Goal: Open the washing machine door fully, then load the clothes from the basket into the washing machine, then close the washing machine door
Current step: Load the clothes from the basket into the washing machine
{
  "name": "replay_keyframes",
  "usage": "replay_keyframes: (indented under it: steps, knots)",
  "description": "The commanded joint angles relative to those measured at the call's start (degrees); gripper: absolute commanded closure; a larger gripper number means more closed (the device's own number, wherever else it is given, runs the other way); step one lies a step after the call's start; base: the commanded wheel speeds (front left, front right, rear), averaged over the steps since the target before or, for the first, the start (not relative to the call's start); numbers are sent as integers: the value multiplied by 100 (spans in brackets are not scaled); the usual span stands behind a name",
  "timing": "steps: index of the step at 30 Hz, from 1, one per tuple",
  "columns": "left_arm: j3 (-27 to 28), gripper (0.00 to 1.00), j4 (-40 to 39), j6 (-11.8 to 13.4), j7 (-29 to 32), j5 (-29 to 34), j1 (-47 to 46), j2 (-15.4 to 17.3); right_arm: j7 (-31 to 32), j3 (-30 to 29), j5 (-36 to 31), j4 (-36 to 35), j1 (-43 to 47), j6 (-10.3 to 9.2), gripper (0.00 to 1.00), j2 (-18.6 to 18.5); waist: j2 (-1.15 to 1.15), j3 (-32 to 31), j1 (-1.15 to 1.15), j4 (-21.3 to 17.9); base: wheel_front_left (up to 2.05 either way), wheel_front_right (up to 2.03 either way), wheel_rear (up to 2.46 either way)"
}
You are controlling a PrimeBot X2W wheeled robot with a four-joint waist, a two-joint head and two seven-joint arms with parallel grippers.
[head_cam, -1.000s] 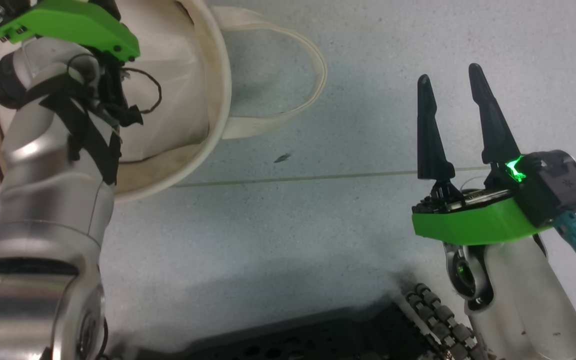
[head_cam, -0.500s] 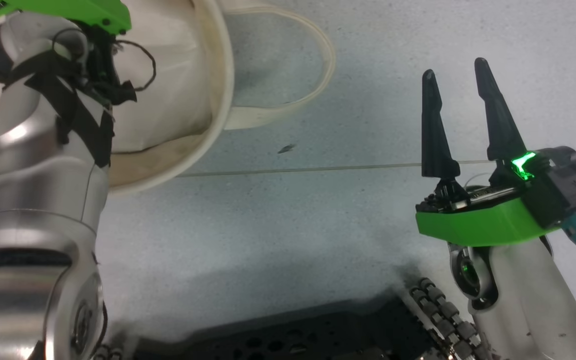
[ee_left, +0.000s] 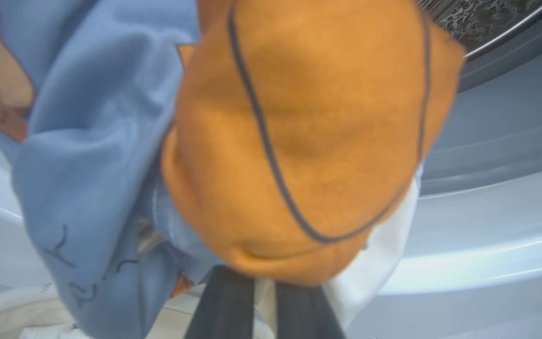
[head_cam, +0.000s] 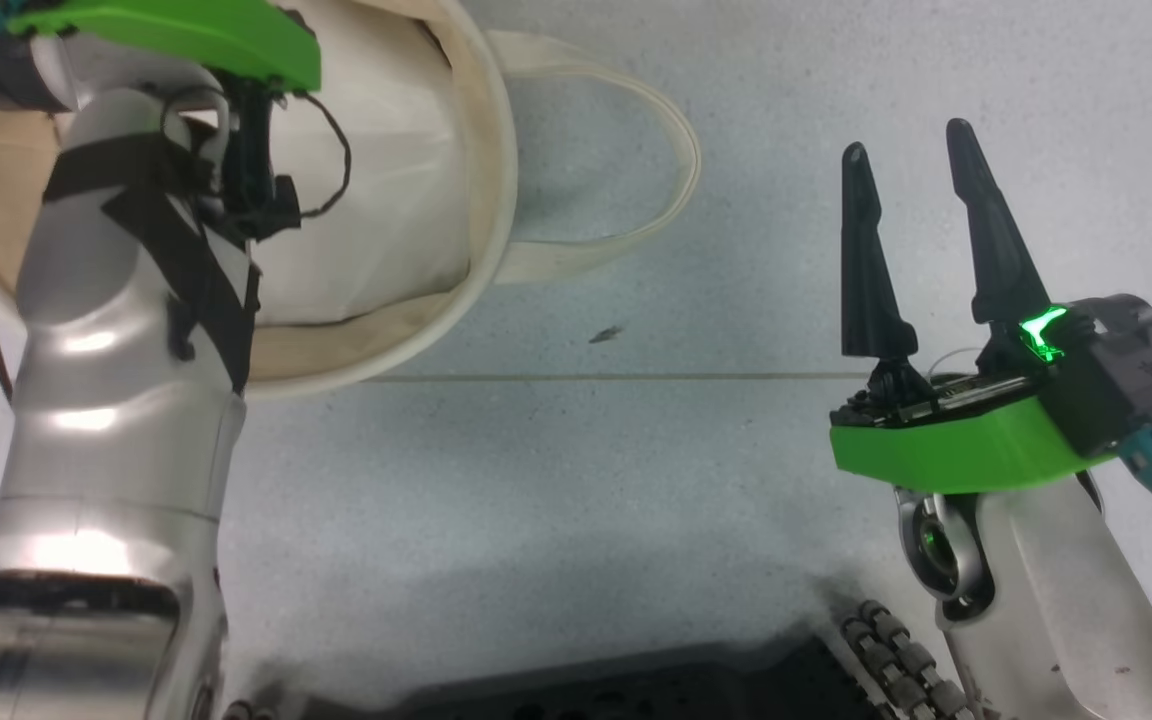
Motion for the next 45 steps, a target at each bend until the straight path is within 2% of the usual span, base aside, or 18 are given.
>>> replay_keyframes:
  steps: [1,8,13,20,28,29,30,31,32,35,38,45]
  knots:
    - [2,100,-415,35,-27,151,122,146,-27,143,35,-136,160,1,0,0,0,-120,0,53,0,0,0]
    - [155,100,-1426,367,-27,656,-106,145,-27,253,110,-127,136,1,0,61,0,-116,0,-15,0,0,0]
    - [135,100,-1277,513,-27,1068,-507,178,-27,283,143,-123,114,1,0,98,0,3,0,-128,0,0,0]
    - [247,100,-622,869,-27,1601,-1816,720,-27,356,244,-147,46,1,0,157,0,265,0,-524,0,0,0]
    - [148,100,-1241,1280,-27,2128,-2950,1261,-27,424,450,-183,-18,1,0,182,0,593,0,-919,0,0,0]
    - [86,100,-1219,1257,-27,2152,-2958,1266,-27,445,474,-183,-26,1,0,182,0,604,0,-939,0,0,0]
    - [13,100,-926,1121,-27,2109,-2895,1218,-27,459,484,-173,-24,1,0,182,0,591,0,-944,0,0,0]
    - [-4,59,-402,959,-2,2002,-2867,1147,-27,471,485,-156,-11,1,0,182,0,565,0,-940,0,0,0]
    - [-85,0,50,873,76,2028,-2955,1129,-27,479,482,-146,4,1,0,183,0,564,0,-934,0,0,0]
    - [-95,0,649,1020,19,2037,-3377,1080,-27,501,477,-161,-4,1,0,183,0,599,0,-919,0,0,0]
    - [-137,0,835,1046,-19,2040,-3562,1067,-27,470,482,-179,-17,1,0,183,0,595,0,-883,0,0,0]
    - [-142,0,215,893,-25,1862,-2982,994,-27,444,400,-131,-53,1,0,183,0,379,0,-651,0,0,0]
